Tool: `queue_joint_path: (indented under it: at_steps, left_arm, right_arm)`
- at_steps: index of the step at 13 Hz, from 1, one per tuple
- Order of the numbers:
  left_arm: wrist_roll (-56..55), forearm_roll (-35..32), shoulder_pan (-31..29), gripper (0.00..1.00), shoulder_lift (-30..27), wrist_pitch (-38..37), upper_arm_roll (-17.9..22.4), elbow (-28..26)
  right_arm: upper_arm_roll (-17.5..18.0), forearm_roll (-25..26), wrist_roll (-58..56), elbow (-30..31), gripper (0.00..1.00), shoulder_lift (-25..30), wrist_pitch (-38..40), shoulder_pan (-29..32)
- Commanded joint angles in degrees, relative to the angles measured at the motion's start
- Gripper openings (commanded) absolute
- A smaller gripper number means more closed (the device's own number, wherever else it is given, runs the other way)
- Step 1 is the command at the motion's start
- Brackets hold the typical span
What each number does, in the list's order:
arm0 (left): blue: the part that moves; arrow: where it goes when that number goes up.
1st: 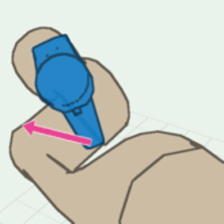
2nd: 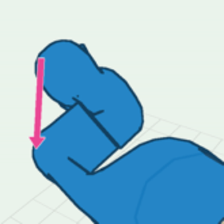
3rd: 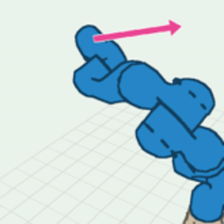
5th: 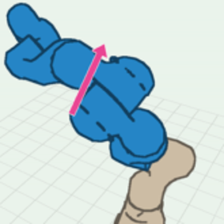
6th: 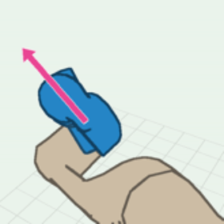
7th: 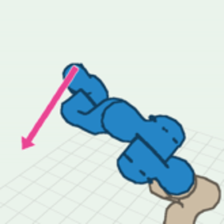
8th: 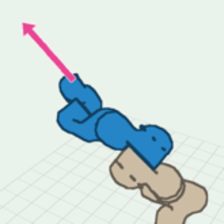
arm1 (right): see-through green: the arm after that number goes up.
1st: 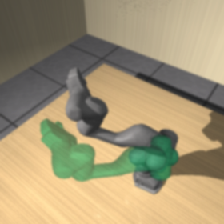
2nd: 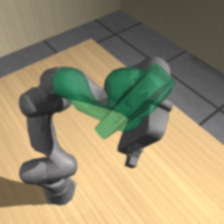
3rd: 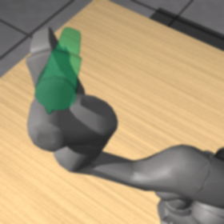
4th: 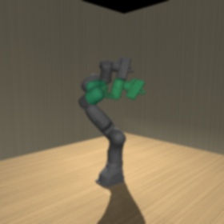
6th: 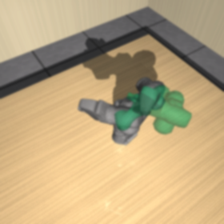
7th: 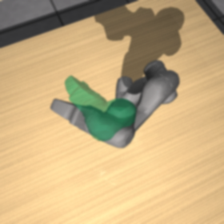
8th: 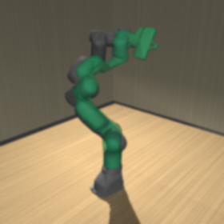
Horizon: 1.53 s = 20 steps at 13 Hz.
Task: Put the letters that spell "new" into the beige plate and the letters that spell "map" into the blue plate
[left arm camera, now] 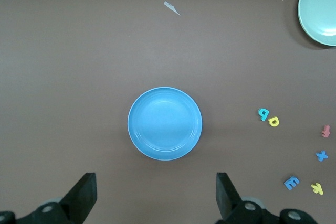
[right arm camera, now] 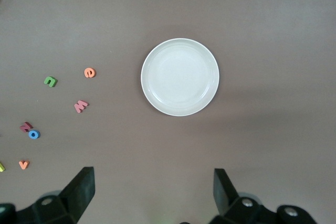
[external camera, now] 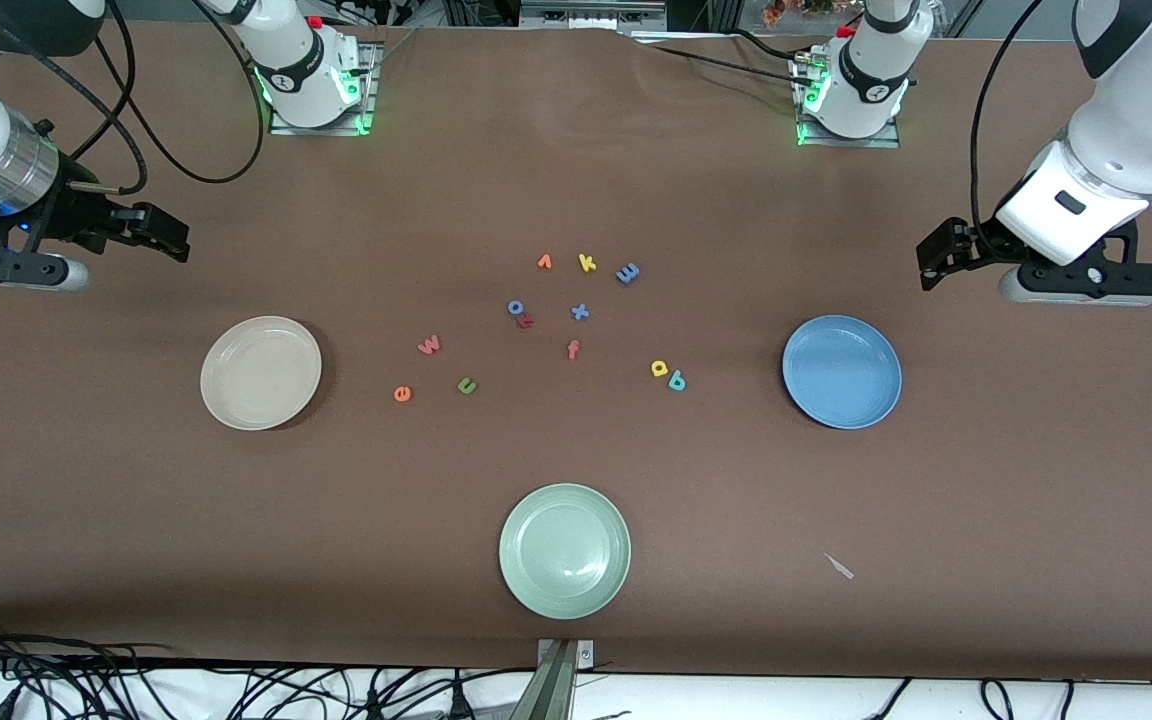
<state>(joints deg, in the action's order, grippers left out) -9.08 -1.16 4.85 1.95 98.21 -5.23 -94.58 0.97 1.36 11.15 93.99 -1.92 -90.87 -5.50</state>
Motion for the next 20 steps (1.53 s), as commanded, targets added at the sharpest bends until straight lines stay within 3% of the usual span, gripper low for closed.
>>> queue_joint_path:
  at_steps: [1,5,8,14,17,20]
  left_arm:
    - [1.43,1.60,0.25,1.00,0.43,-1.71,0.40,1.68]
    - [1.43,1.60,0.42,1.00,0.34,-1.79,0.14,1.77]
    - [1.00,1.60,0.86,1.00,0.51,-2.41,-4.41,2.12]
    - [0.82,0.90,1.48,1.00,16.14,0.04,-13.83,4.14]
    - [0.38,0.72,8.31,1.00,20.97,5.93,-14.19,3.53]
    - [-12.84,-1.63,15.53,1.00,23.45,13.46,-14.10,-1.29]
  right_arm:
    - [0.08,-0.83,-0.17,0.05,1.00,0.16,-0.01,0.14]
    - [0.08,-0.92,-0.17,0.05,1.00,0.16,-0.01,0.14]
    - [0.08,-0.83,-0.17,0.05,1.00,0.16,-0.01,0.14]
    - [0.08,-0.83,-0.17,0.05,1.00,0.16,-0.10,0.14]
    - [0.17,-0.83,-0.16,-0.03,1.00,-0.27,-0.36,0.05]
    - [0.17,-2.49,-0.17,-0.73,1.00,-1.76,-0.80,-0.04]
